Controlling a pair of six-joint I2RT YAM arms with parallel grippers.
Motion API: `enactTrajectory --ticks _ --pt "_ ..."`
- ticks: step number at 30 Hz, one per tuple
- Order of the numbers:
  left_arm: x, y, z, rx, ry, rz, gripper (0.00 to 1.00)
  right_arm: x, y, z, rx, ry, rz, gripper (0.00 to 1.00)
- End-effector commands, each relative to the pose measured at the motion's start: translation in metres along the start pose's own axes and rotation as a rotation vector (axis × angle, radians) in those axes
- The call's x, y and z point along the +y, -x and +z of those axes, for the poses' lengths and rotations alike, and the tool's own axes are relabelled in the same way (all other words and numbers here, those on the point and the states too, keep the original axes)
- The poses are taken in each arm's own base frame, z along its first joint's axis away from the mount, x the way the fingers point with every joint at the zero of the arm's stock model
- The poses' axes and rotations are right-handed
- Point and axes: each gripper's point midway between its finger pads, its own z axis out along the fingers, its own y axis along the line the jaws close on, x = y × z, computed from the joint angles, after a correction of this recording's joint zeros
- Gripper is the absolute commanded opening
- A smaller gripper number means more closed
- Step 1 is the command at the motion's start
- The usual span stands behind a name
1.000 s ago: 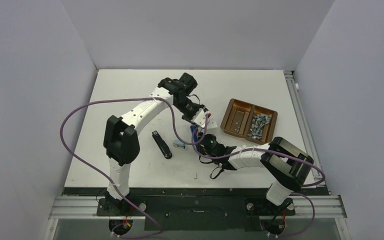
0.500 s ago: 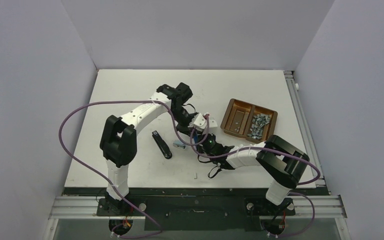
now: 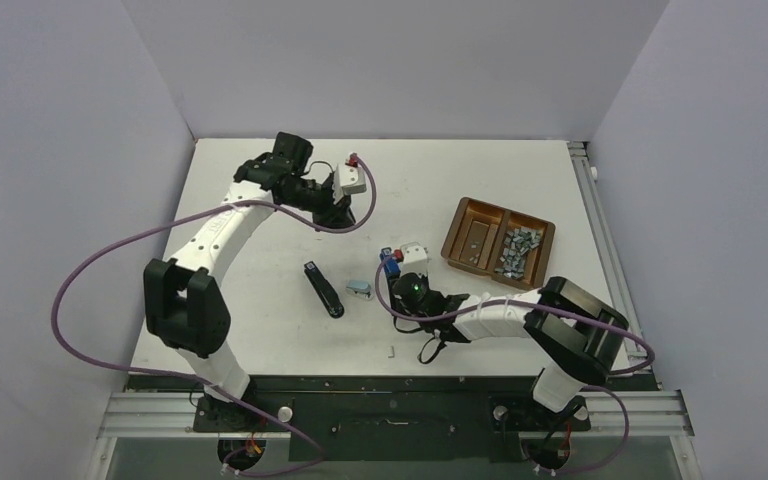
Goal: Load the staples into the stapler
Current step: Close the stapler at the center of the board, then reset both arms
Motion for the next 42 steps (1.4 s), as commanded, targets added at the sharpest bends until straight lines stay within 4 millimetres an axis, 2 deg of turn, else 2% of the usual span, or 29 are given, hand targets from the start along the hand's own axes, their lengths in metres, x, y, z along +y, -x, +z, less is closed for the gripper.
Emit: enactTrajectory --ticks 1,6,10,12,13,14,15,16,20,22,23,24,25,26,28,31,33,35,37,41,42 --pt "-0.005 0.019 -0.018 -0.069 0.058 -0.015 0.13 0.009 0.007 -0.017 0.004 0.022 -0.040 0.40" --pt "-0.002 0.020 -0.029 -0.064 0.093 -0.061 0.13 0.013 0.020 -0.037 -0.001 0.044 -0.051 0.42" --pt "0.009 0.023 -0.041 -0.087 0.125 -0.129 0.13 0.019 0.039 -0.060 -0.002 0.092 -0.043 0.42" --pt "0.014 0.022 -0.049 -0.097 0.135 -0.188 0.18 0.019 0.052 -0.070 -0.007 0.098 -0.033 0.42" --pt "0.015 0.020 -0.054 -0.098 0.142 -0.219 0.25 0.015 0.058 -0.074 -0.007 0.087 -0.025 0.43" --pt "0.018 0.017 -0.059 -0.097 0.158 -0.256 0.39 0.009 0.063 -0.077 -0.011 0.071 -0.011 0.43" --pt "0.022 0.013 -0.064 -0.102 0.186 -0.299 0.61 0.001 0.069 -0.079 -0.016 0.048 0.003 0.43" --pt "0.025 0.009 -0.070 -0.114 0.212 -0.331 0.95 -0.008 0.074 -0.080 -0.024 0.019 0.018 0.43" --pt "0.032 -0.019 -0.088 -0.176 0.324 -0.467 0.96 -0.066 0.099 -0.077 -0.091 -0.114 0.119 0.43" --pt "0.035 -0.039 -0.098 -0.197 0.388 -0.532 0.96 -0.105 0.109 -0.075 -0.149 -0.226 0.157 0.43" --pt "0.034 -0.054 -0.098 -0.201 0.409 -0.584 0.96 -0.132 0.115 -0.076 -0.193 -0.309 0.162 0.44" --pt "0.040 -0.060 -0.107 -0.224 0.457 -0.595 0.96 -0.145 0.115 -0.076 -0.219 -0.350 0.168 0.50" --pt "0.040 -0.079 -0.110 -0.233 0.488 -0.659 0.96 -0.171 0.118 -0.079 -0.251 -0.436 0.194 0.56" --pt "0.044 -0.089 -0.115 -0.247 0.520 -0.675 0.96 -0.191 0.115 -0.080 -0.255 -0.492 0.215 0.61" --pt "0.047 -0.114 -0.121 -0.260 0.577 -0.721 0.96 -0.227 0.115 -0.081 -0.270 -0.588 0.275 0.63" --pt "0.062 -0.154 -0.136 -0.259 0.784 -0.814 0.96 -0.278 0.110 -0.091 -0.287 -0.750 0.361 0.63" --pt "0.063 -0.167 -0.140 -0.266 0.867 -0.801 0.96 -0.302 0.107 -0.099 -0.320 -0.827 0.384 0.63" --pt "0.067 -0.172 -0.149 -0.315 0.979 -0.789 0.96 -0.318 0.106 -0.108 -0.369 -0.879 0.358 0.63" --pt "0.064 -0.176 -0.148 -0.357 1.020 -0.782 0.96 -0.331 0.101 -0.112 -0.394 -0.922 0.337 0.64" --pt "0.060 -0.178 -0.145 -0.451 1.072 -0.694 0.96 -0.345 0.088 -0.105 -0.409 -0.942 0.325 0.82" --pt "0.059 -0.176 -0.146 -0.478 1.079 -0.661 0.96 -0.346 0.084 -0.102 -0.417 -0.938 0.322 0.84"
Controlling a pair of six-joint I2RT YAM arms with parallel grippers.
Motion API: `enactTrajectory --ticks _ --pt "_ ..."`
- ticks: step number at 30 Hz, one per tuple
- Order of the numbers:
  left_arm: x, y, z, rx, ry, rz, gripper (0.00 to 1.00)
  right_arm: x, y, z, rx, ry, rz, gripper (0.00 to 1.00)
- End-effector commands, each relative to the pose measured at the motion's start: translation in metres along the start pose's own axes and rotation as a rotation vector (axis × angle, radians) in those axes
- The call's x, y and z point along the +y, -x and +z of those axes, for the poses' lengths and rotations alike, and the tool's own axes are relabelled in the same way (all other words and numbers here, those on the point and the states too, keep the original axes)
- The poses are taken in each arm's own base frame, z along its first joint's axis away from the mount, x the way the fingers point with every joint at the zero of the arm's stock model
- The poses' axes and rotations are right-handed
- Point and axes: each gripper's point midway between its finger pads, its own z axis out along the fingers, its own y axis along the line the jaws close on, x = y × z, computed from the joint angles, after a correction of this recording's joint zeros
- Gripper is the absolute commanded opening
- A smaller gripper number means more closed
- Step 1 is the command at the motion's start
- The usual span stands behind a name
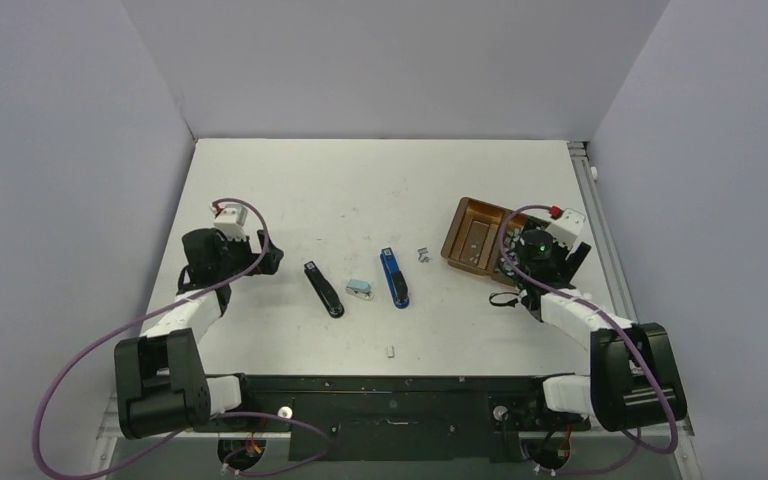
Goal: Load the staples into the stapler
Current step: Reset both arms
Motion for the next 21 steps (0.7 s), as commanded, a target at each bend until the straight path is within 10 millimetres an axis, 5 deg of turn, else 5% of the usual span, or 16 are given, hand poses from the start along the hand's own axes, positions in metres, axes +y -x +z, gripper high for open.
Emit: enactTrajectory --ticks 1,7,15,18,21 --pt "-0.001 0.055 -0.004 -0.333 0.016 0.088 0.96 0.001 0.013 0.014 -0.128 0.003 0.037 0.85" --pt "-0.003 0.047 0.005 -0.405 -0.006 0.160 0.96 0.015 0.007 0.016 -0.209 0.115 0.050 0.87" --pt "-0.001 0.034 0.017 -0.414 0.038 0.186 0.96 0.004 0.001 0.004 -0.308 0.146 0.089 0.88" --pt "-0.003 0.033 0.024 -0.398 0.070 0.196 0.96 0.031 -0.015 0.021 -0.223 0.234 -0.015 0.89" --pt "-0.001 0.033 0.022 -0.405 0.089 0.192 0.96 0.025 -0.016 0.023 -0.231 0.224 0.011 0.90"
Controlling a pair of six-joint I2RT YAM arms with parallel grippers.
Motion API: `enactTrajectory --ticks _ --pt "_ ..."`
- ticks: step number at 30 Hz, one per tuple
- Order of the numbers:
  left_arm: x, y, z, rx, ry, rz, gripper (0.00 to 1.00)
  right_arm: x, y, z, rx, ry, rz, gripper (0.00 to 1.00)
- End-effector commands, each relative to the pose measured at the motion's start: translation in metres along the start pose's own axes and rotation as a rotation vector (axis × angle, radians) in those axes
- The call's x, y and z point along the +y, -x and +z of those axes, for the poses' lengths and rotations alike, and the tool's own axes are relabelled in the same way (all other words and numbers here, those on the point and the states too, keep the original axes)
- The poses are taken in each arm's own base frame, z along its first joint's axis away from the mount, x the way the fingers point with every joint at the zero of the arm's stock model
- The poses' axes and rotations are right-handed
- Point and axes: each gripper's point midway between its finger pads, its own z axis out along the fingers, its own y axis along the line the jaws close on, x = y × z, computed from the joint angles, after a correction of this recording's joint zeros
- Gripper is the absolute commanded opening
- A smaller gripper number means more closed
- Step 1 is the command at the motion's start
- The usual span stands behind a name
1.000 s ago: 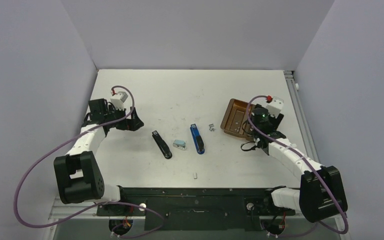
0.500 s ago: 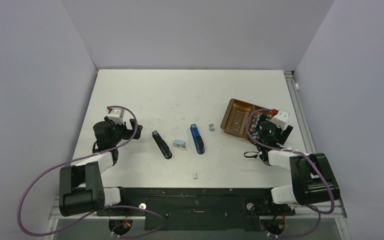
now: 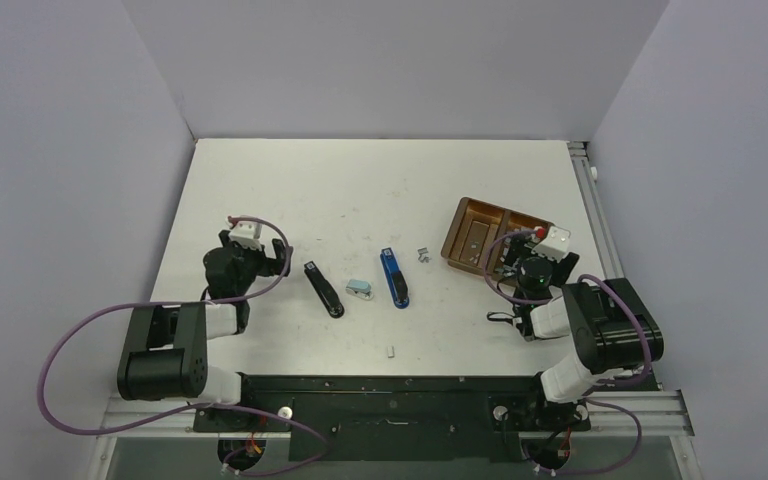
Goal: Load the staples into the stapler
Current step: Reset both arms
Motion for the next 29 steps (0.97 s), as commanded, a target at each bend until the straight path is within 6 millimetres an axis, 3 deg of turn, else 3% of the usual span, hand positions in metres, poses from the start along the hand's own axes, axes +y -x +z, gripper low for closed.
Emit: enactTrajectory --ticks 1,4,6,12,29 --pt "0.017 0.025 0.003 -0.097 0.100 0.029 0.96 0.012 0.026 0.011 -0.098 0.060 0.049 0.90" --pt "0.014 0.028 -0.008 -0.199 0.121 0.050 0.96 0.011 0.023 0.010 -0.085 0.060 0.047 0.91" --pt "0.009 0.018 -0.012 -0.159 0.121 0.072 0.96 0.011 0.023 0.009 -0.079 0.059 0.053 0.91" --pt "0.021 0.021 -0.004 -0.144 0.170 0.025 0.96 0.011 0.023 0.008 -0.083 0.059 0.052 0.92" --pt "0.022 0.021 -0.002 -0.141 0.177 0.029 0.96 0.010 0.023 0.008 -0.084 0.058 0.049 0.93"
